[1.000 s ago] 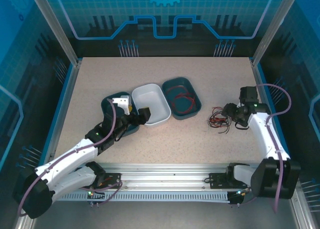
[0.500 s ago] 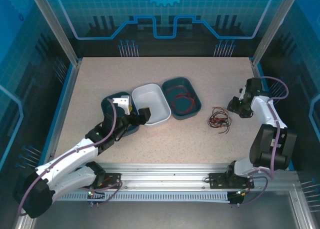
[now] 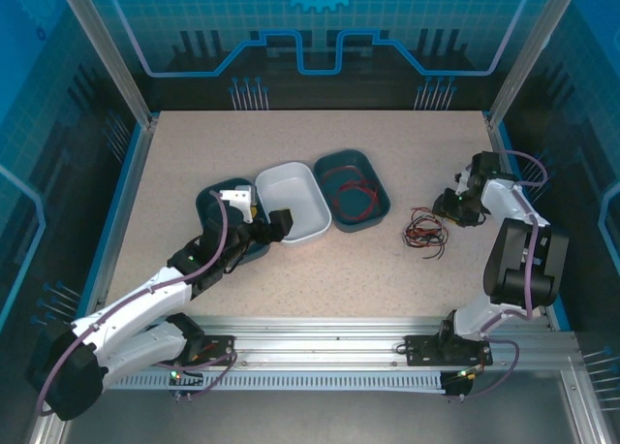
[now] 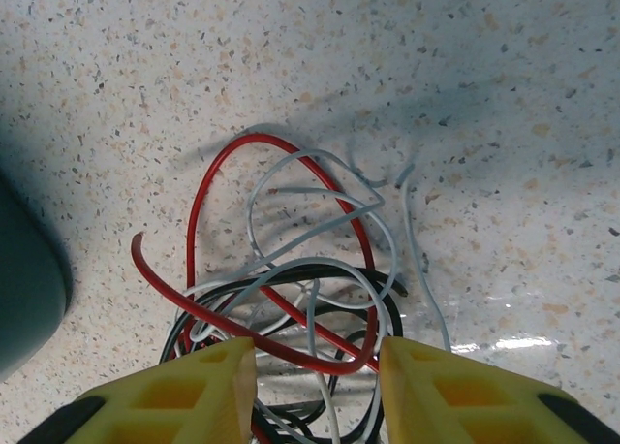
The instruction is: Untangle the cables
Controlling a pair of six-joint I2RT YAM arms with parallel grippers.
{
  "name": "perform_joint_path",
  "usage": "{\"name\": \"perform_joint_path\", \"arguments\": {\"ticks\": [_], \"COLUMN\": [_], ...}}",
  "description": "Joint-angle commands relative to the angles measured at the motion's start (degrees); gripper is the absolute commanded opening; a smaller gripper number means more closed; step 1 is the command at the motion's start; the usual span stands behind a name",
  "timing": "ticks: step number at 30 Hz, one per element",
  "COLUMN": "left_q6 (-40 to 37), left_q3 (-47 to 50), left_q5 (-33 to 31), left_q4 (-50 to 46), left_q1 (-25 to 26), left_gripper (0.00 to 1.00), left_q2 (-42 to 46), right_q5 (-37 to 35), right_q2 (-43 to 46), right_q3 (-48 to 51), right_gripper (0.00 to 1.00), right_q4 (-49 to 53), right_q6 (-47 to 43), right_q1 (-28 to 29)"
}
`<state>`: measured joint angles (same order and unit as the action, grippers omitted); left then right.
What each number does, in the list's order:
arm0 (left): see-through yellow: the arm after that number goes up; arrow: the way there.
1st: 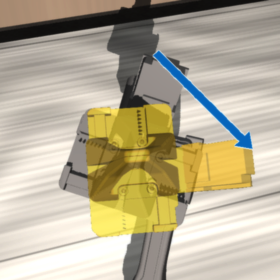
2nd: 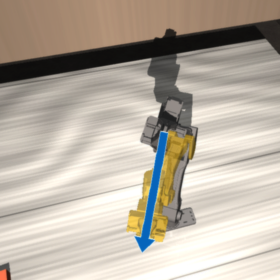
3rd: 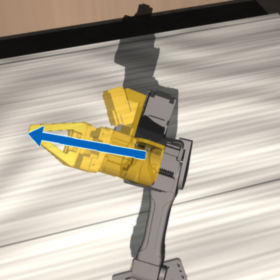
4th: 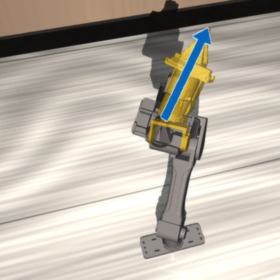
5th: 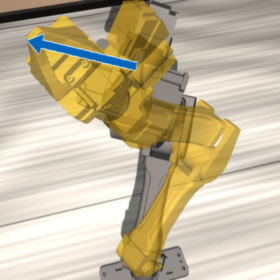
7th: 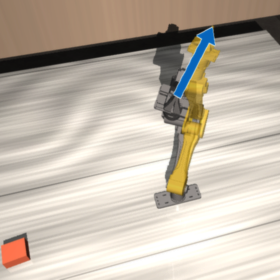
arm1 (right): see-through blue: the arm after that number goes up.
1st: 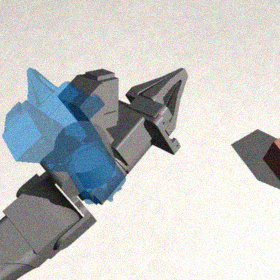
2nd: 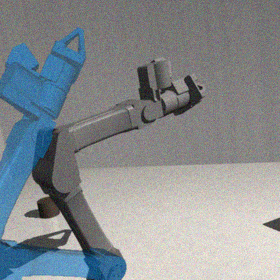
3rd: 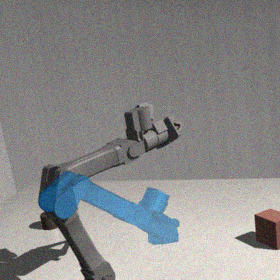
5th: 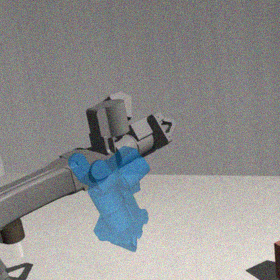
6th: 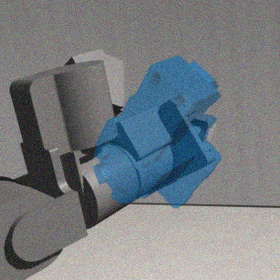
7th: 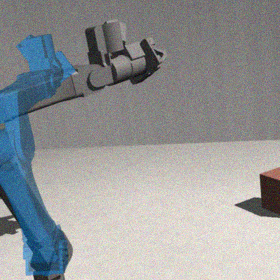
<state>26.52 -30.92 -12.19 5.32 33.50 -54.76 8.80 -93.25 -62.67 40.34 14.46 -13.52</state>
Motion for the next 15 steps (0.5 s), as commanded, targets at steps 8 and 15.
{"name": "perform_joint_path", "arguments": {"ticks": [8,15], "left_q6": [0.8,1.0], "left_q3": [-0.8,-0.9], "left_q5": [0.5,0.5], "left_q4": [0.2,0.1], "left_q1": [-0.4,-0.4], "left_gripper": [0.99,0.99], "left_q2": [-0.3,-0.4], "right_q5": [1.1,0.6], "right_q2": [-4.6,-4.3], "right_q3": [-4.0,-5.2], "right_gripper": [0.38,0.24], "right_q4": [-0.4,0.4], "right_q6": [-0.6,-0.1], "right_q1": [1.2,3.4]}}
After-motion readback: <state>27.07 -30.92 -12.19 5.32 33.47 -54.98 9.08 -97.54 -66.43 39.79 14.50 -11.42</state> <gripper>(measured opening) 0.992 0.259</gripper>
